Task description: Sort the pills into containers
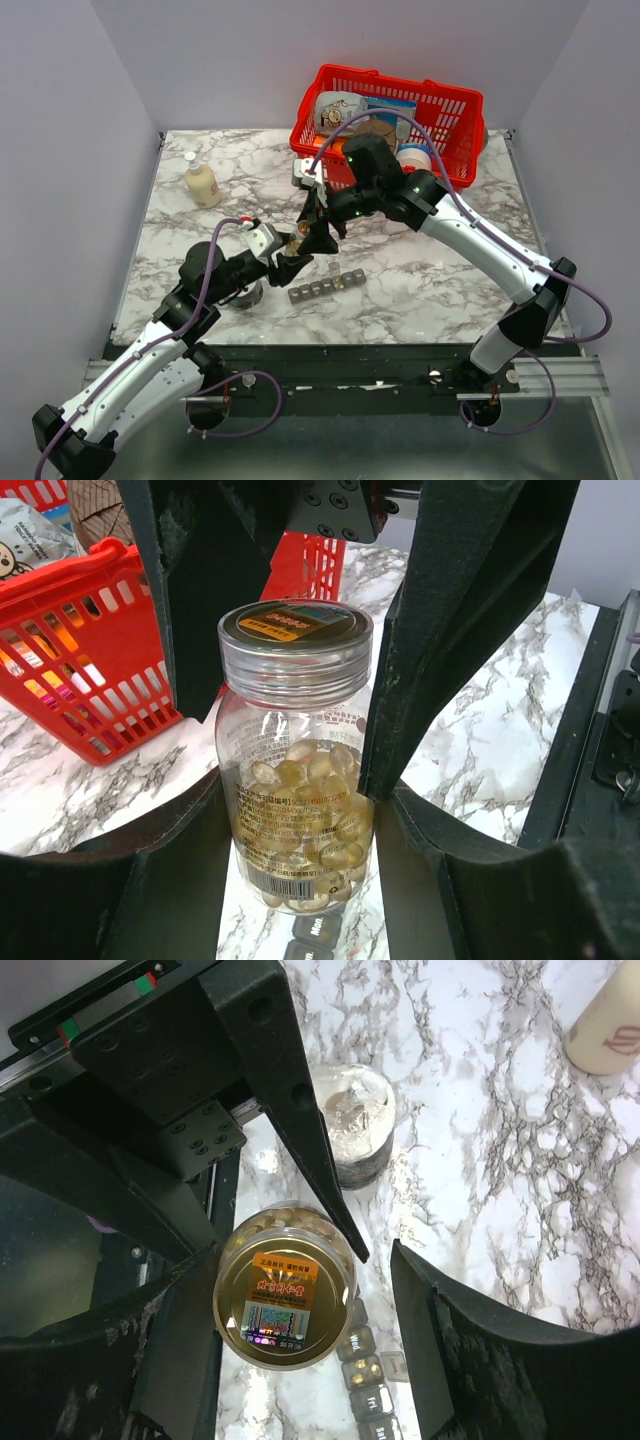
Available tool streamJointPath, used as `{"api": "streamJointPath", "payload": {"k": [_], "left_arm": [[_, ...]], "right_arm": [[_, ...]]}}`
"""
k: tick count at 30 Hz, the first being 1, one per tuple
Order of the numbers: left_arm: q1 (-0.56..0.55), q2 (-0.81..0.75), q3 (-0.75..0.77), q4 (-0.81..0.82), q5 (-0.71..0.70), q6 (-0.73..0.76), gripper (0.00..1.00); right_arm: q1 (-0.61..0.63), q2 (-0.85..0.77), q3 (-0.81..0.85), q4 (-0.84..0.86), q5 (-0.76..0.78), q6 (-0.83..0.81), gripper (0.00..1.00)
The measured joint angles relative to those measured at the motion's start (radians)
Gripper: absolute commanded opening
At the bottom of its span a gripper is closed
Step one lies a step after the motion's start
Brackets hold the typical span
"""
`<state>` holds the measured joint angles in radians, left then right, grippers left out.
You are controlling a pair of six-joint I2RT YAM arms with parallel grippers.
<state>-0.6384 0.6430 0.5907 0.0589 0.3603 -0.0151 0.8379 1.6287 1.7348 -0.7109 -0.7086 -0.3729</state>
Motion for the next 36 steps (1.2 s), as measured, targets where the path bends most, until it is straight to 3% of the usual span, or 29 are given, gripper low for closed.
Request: {"api": "streamJointPath", "payload": {"k": [6,7,10,12,15,16,18,24,27,28,31,33,34,35,36], "left_arm": [[0.0,0.001,0.0,0.0,0.027,0.0,0.0],[0.0,0.001,0.0,0.001,0.029,0.0,0.0],[0.003,0.001,0.0,0.004,0.033,0.0,0.0],[0.003,0.002,0.0,0.003,0.035,-0.001,0.0],[0.003,0.004,0.0,0.005,0.037,-0.002,0.0],[0.003,0.005,0.0,0.005,0.037,-0.003,0.0],[0.003,0.006,0.0,0.005,0.039,-0.005,0.0],[0.005,0.016,0.0,0.005,0.058,-0.009,0.0],[0.004,0.021,0.0,0.005,0.067,-0.013,0.0],[0.004,0.021,0.0,0.004,0.07,-0.016,0.0],[0.004,0.022,0.0,0.004,0.071,-0.021,0.0],[0.004,0.022,0.0,0.004,0.071,-0.023,0.05],[0.005,0.022,0.0,0.004,0.071,-0.023,0.13],[0.005,0.021,0.0,0.003,0.071,-0.023,0.31],[0.005,0.021,0.0,0.002,0.07,-0.024,0.39]], "right_arm": [[0.0,-0.002,0.014,-0.041,-0.02,-0.04,0.7],[-0.002,-0.002,0.017,-0.061,-0.022,-0.05,0.61],[-0.003,0.0,0.018,-0.098,-0.031,-0.07,0.47],[-0.006,0.0,0.018,-0.104,-0.038,-0.075,0.44],[-0.008,0.002,0.018,-0.106,-0.047,-0.082,0.48],[-0.008,0.003,0.018,-0.106,-0.05,-0.081,0.59],[-0.011,0.008,0.021,-0.106,-0.059,-0.08,0.66],[-0.016,0.038,0.045,-0.114,-0.111,-0.062,0.64],[-0.017,0.045,0.048,-0.113,-0.128,-0.051,0.45],[-0.019,0.047,0.048,-0.114,-0.131,-0.047,0.35],[-0.022,0.049,0.048,-0.114,-0.137,-0.046,0.26],[-0.022,0.049,0.048,-0.114,-0.138,-0.046,0.24],[-0.022,0.049,0.048,-0.114,-0.138,-0.046,0.23],[-0.022,0.049,0.048,-0.114,-0.138,-0.046,0.23],[-0.022,0.049,0.048,-0.114,-0.138,-0.046,0.22]]}}
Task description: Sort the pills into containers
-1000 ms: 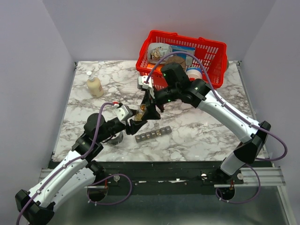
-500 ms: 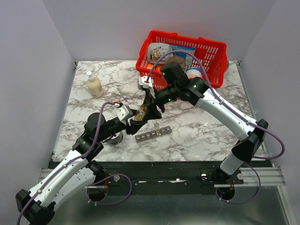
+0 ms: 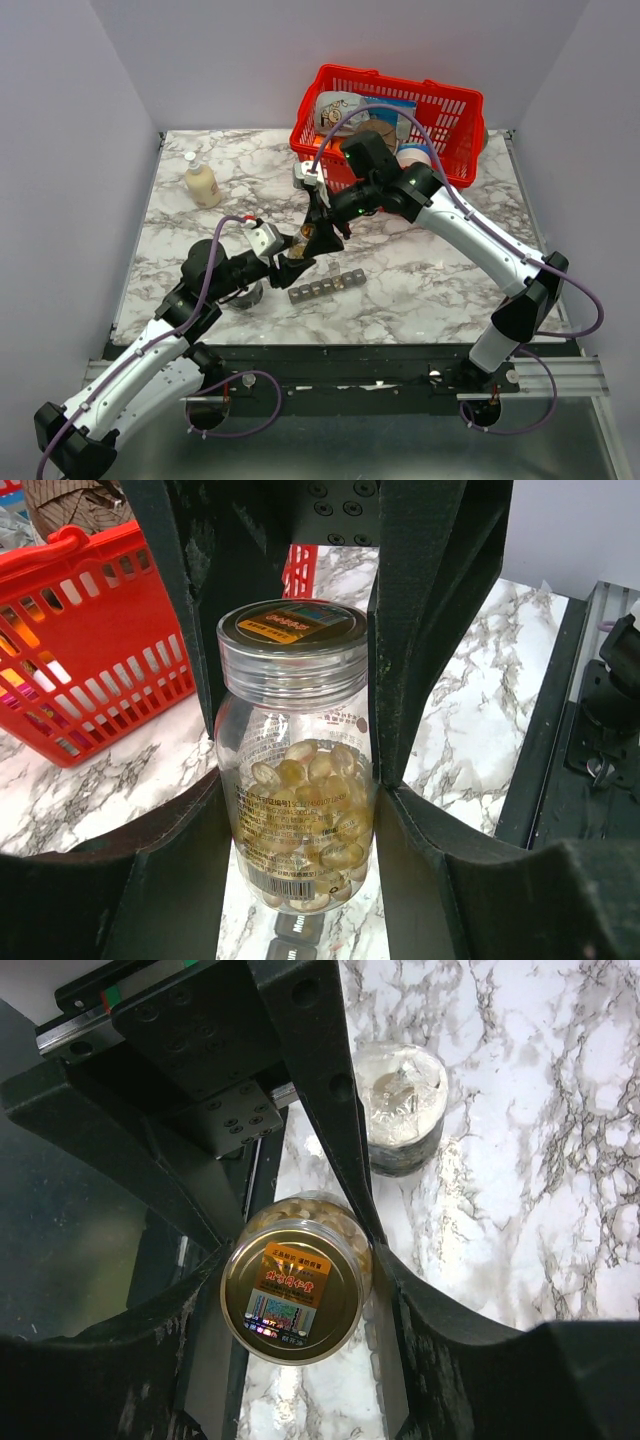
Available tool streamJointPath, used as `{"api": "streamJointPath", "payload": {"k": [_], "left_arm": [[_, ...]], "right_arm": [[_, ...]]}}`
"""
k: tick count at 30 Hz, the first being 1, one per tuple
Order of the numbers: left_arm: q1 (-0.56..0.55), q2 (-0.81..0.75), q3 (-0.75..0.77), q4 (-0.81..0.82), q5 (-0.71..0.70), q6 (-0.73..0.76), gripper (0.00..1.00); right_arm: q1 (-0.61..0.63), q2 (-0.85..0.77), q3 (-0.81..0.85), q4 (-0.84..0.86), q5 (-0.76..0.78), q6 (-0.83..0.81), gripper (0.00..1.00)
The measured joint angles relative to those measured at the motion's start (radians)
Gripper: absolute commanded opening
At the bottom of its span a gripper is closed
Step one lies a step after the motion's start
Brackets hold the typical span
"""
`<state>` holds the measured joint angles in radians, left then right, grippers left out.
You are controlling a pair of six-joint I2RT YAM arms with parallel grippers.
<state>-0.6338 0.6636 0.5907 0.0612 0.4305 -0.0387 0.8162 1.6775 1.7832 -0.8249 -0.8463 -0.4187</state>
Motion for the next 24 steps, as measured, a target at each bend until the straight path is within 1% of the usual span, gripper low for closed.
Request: {"api": "streamJointPath", "payload": {"k": [1,2,4,5,6,12,16,19,20,21,22,24], "left_arm": [[0.0,-0.002,0.0,-0.002,-0.001,0.0,0.45],[0.0,-0.005,0.0,-0.005,-0.004,0.0,0.64],[0.0,-0.014,0.0,-0.017,-0.011,0.001,0.79],[0.0,-0.022,0.0,-0.026,-0.016,0.002,0.92],[0.0,-0.03,0.0,-0.032,-0.02,0.002,0.99],[0.0,-0.166,0.001,-0.115,-0.087,0.029,0.99],[0.0,-0.258,0.023,-0.239,-0.161,0.074,0.99],[0.0,-0.323,0.057,-0.353,-0.261,0.12,0.99],[0.0,-0.355,0.072,-0.395,-0.321,0.138,0.99],[0.0,-0.372,0.078,-0.431,-0.38,0.154,0.99],[0.0,-0.412,0.091,-0.442,-0.403,0.163,0.99],[0.0,-0.469,0.107,-0.478,-0.507,0.192,0.99]], "right_arm": [[0.0,0.0,0.0,0.0,0.0,0.0,0.22],[0.0,0.0,0.0,0.0,0.0,0.0,0.22],[0.003,0.004,0.003,0.001,0.0,0.0,0.22],[0.003,0.007,0.008,0.001,-0.001,0.001,0.22],[0.003,0.013,0.014,0.003,0.001,0.001,0.22],[0.008,0.082,0.059,0.01,0.032,0.004,0.21],[0.008,0.139,0.093,0.027,0.074,0.012,0.19],[0.008,0.191,0.123,0.065,0.137,0.033,0.17],[0.008,0.223,0.15,0.076,0.16,0.044,0.17],[0.008,0.258,0.181,0.095,0.185,0.055,0.17],[0.008,0.292,0.211,0.11,0.211,0.065,0.18],[0.008,0.4,0.32,0.132,0.277,0.097,0.18]]}}
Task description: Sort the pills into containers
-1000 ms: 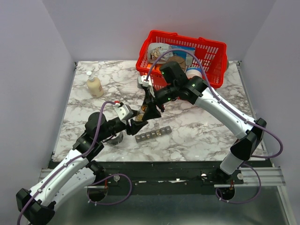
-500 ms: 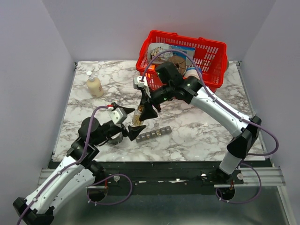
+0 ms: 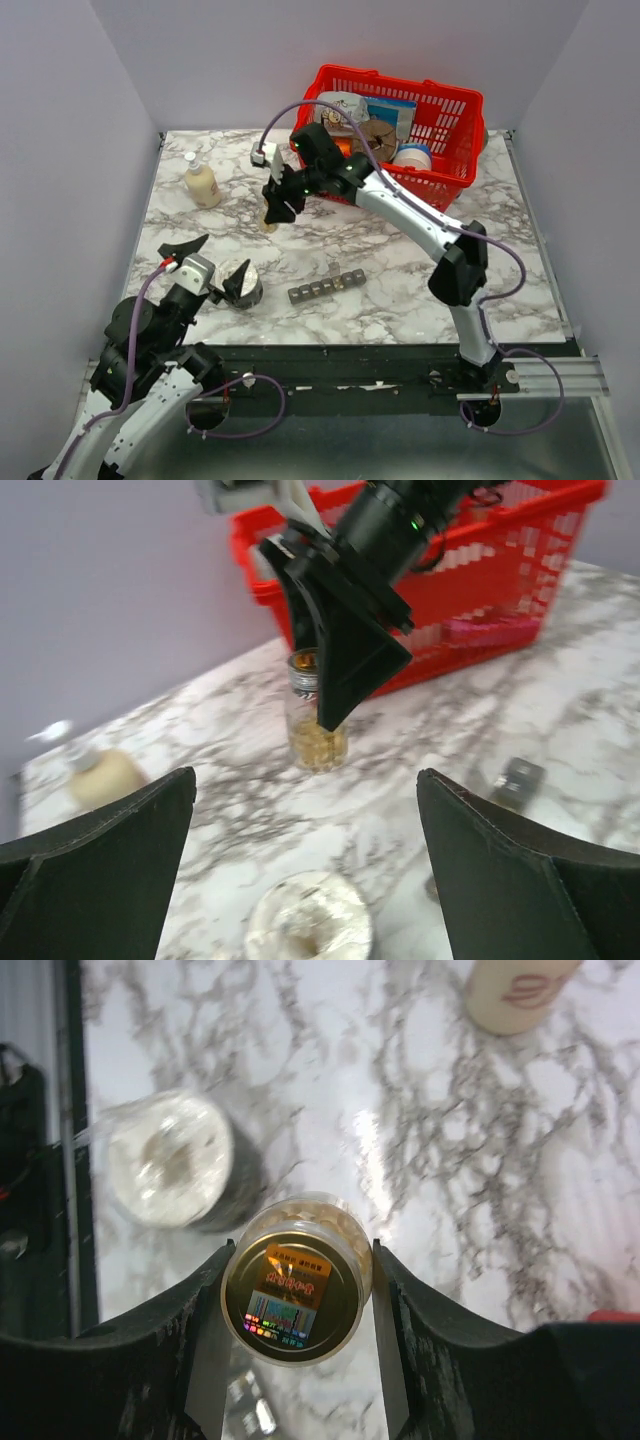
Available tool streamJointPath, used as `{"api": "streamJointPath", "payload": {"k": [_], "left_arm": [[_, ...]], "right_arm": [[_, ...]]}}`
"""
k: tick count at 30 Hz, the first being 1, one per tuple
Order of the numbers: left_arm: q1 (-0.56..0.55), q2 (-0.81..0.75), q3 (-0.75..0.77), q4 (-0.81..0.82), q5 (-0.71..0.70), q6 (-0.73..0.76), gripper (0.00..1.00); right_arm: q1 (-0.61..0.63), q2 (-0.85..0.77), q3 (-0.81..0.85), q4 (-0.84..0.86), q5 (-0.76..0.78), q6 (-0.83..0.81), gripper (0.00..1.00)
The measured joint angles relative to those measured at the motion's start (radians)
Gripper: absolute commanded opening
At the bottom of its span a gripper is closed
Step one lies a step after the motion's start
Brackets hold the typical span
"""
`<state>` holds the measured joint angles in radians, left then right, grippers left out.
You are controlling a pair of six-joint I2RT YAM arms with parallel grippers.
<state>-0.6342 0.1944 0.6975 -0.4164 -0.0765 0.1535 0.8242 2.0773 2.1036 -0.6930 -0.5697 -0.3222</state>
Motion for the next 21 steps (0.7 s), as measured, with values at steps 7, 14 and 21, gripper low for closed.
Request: {"api": "streamJointPath", "payload": {"k": [7,14,21], "left_arm": [[0.0,-0.097,-0.014,-0.07,-0.264,0.027,0.99],[0.0,-0.142,-0.048,-0.095,-0.351,0.02,0.99],[0.0,-0.142,-0.055,-0.095,-0.363,0.02,0.99]], "right_arm": [[0.013,0.248,0.208,0.089,0.195,0.043,0.27],[0.035,0.364,0.251,0.163,0.3,0.045,0.32],[0.049,0.431,0.251,0.218,0.369,0.045,0.38]]}}
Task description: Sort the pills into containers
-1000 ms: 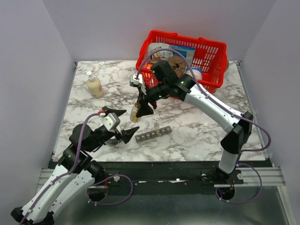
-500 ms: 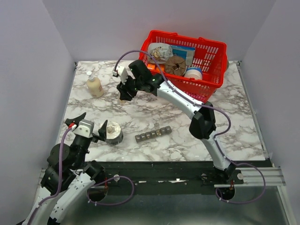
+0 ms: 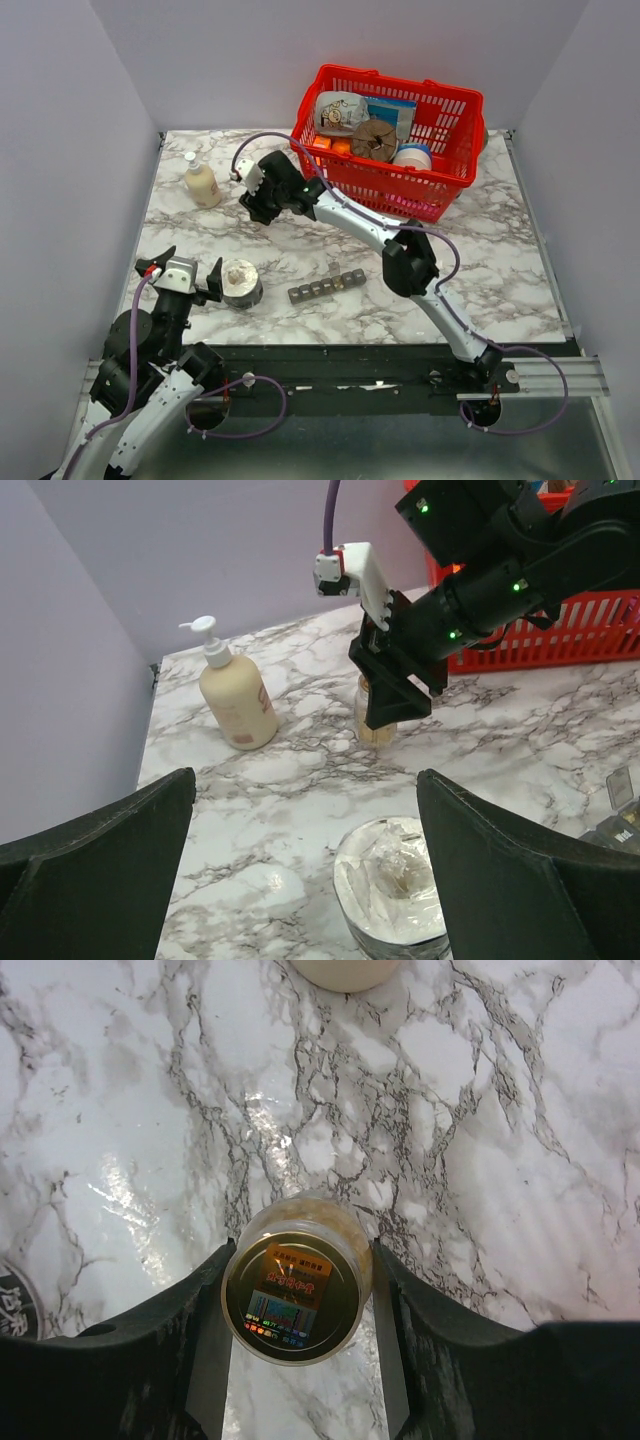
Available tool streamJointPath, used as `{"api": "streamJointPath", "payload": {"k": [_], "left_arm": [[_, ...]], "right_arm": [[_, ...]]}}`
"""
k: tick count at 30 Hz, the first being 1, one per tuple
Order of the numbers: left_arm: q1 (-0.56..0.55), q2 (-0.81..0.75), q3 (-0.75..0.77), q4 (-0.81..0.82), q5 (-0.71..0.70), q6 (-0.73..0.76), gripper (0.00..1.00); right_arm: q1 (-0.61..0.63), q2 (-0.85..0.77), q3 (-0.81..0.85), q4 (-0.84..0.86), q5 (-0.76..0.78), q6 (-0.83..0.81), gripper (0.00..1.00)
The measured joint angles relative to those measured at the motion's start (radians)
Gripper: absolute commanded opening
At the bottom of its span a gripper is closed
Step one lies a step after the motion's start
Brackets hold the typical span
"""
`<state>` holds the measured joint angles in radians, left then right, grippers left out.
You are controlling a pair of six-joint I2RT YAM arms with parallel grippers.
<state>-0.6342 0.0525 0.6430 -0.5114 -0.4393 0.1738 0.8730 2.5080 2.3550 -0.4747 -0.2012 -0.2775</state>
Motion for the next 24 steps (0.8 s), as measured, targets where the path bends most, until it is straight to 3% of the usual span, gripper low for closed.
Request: {"api": "streamJointPath", "payload": {"k": [1,6,10,24], "left_arm": [[0.0,0.0,0.0,0.0,0.0,0.0,0.99],[0.0,0.0,-0.004,0.0,-0.001,0.0,0.99],[0.0,0.0,-0.004,0.0,-0.001,0.0,0.99],[0.0,0.0,-0.005,0.0,-0.002,-0.002,0.99]], "right_arm": [[0.003,0.008,0.0,0.009,0.01,-0.001,0.43],[0.023,0.034,0.0,0.029,0.04,-0.004,0.47],[0.037,0.036,0.0,0.037,0.048,-0.008,0.59],[0.043,0.036,0.0,0.057,0.058,-0.025,0.69]]}}
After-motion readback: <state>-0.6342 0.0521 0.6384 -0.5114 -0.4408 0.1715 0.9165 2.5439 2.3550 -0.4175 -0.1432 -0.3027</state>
